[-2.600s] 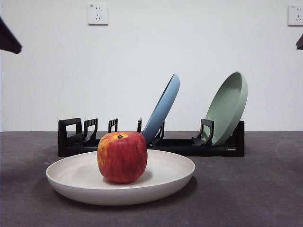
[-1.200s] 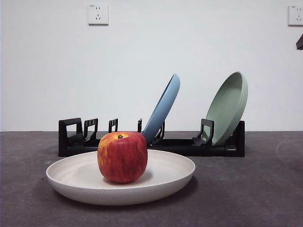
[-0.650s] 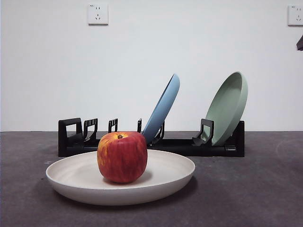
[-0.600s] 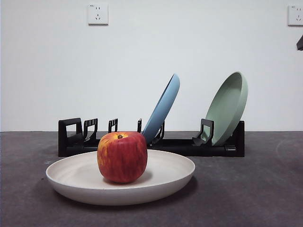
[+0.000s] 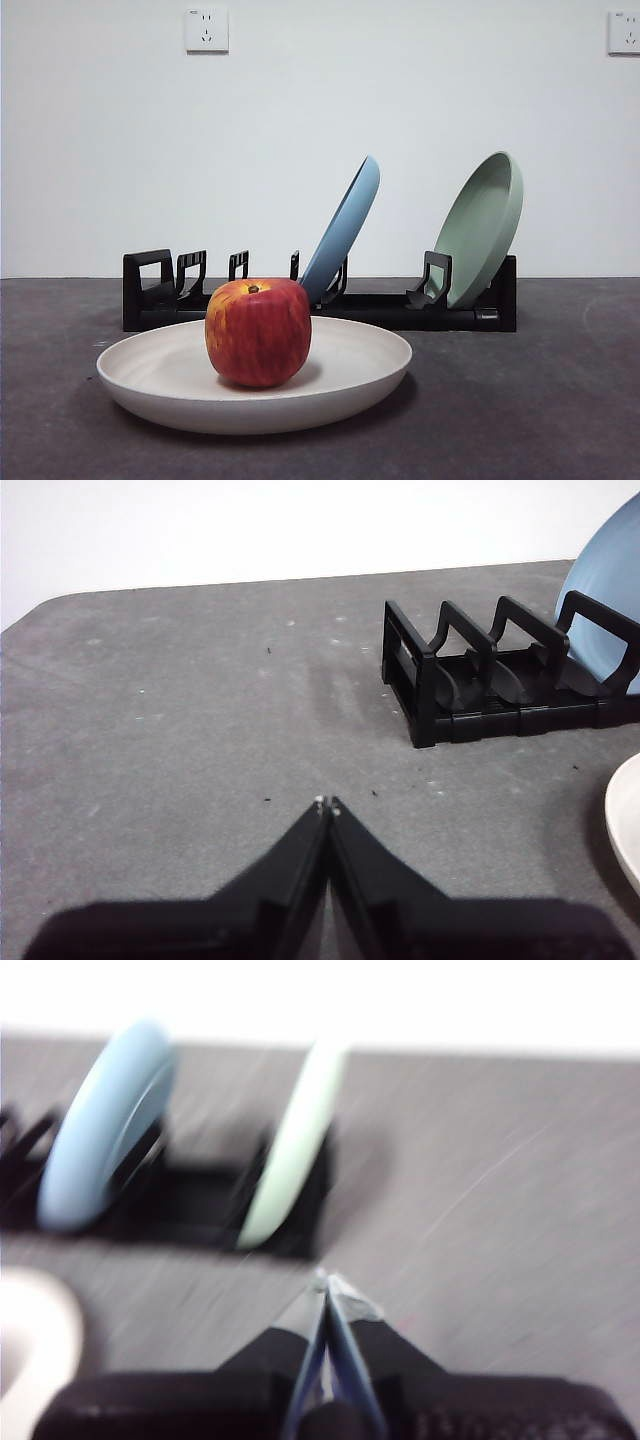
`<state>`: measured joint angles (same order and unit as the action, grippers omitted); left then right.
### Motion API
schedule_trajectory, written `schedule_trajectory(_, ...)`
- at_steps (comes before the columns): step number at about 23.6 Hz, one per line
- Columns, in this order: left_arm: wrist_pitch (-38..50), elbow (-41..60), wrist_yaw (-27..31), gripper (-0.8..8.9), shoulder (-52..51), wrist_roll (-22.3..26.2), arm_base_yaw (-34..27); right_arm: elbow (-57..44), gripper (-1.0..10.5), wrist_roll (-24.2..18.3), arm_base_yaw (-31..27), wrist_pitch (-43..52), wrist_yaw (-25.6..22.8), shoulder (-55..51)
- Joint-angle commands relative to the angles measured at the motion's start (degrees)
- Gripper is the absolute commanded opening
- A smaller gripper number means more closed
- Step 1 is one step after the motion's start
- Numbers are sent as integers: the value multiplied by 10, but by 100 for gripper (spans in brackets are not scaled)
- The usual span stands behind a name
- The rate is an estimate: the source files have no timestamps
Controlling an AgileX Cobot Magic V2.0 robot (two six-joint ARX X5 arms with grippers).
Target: Take the yellow plate from the plate rack,put the plate on the table,take the apple from the table,put the apple in the plate
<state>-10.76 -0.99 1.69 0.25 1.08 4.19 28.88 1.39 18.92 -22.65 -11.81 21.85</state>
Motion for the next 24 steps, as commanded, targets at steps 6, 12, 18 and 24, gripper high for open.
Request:
schedule_trajectory(6,0,8,-4,-2,-2,4,-2,-155,1,-19,-140,105,78,-165)
schedule_trajectory(12,0,8,-3,-2,-2,4,-2,-236,1,-8,-151,127,104,-218)
schedule_trajectory(18,0,8,-3,-2,-2,4,-2,-277,1,16,-151,132,104,-218)
schedule_trajectory(24,1,8,-3,-2,-2,4,-2,-285,1,61,-150,125,104,-218)
